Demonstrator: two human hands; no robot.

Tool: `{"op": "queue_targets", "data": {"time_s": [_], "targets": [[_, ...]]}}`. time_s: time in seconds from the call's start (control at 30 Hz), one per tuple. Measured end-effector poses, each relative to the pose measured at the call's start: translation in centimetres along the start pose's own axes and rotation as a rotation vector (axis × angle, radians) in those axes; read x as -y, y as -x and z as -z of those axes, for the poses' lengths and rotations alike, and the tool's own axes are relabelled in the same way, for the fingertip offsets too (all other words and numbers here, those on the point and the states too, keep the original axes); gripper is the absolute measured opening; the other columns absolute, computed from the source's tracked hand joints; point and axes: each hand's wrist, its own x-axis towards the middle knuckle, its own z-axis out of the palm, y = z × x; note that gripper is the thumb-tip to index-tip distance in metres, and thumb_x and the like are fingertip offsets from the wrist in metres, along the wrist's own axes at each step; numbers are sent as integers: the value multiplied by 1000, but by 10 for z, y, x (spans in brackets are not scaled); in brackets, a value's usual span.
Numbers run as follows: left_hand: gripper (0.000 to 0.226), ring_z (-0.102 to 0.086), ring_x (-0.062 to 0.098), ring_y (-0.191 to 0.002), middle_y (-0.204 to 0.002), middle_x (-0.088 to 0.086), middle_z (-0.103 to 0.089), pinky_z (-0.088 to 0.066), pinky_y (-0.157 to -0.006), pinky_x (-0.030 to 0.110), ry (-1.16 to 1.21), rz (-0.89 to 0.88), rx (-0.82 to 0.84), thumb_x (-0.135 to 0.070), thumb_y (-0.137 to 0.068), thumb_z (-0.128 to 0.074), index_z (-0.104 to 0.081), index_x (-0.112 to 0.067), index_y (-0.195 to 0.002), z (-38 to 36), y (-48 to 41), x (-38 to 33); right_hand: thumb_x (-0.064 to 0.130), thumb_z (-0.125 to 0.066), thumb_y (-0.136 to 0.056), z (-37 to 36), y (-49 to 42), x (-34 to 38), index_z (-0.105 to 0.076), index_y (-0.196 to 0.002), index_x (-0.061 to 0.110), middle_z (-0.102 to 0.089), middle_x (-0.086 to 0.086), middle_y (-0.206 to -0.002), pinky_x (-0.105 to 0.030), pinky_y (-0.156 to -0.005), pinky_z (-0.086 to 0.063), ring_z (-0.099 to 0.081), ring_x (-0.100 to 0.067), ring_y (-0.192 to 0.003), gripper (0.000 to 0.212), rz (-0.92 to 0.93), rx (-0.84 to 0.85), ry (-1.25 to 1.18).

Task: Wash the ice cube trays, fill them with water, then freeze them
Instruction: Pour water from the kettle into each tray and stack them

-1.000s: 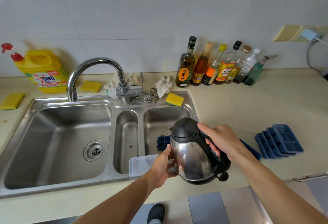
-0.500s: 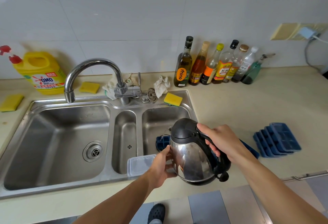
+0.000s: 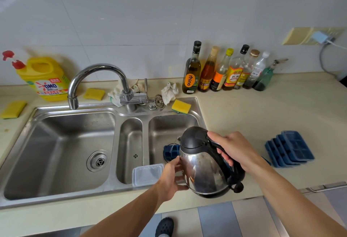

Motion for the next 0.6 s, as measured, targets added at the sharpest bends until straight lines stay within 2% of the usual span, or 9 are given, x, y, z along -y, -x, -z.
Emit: {"op": "queue_targets", "data": {"time_s": [0.17, 0.6], "targets": [[48, -66, 36, -109, -105, 10, -77, -52, -98, 57, 3, -5, -5, -47, -104, -43, -73, -11, -112, -4, 2, 1, 61, -65, -88, 3, 0, -2, -59, -57, 10, -50, -5, -45, -25, -45, -39, -40, -19, -36, 60, 3, 1, 10], [47, -66, 37, -110, -109, 12, -76, -54, -96, 56, -41, -17, 5, -47, -104, -42, -72, -12, -113, -14, 1, -1, 59, -65, -89, 14, 2, -8, -59, -59, 8, -49, -6, -47, -25, -42, -38, -40, -20, -38, 59, 4, -12, -15]]}}
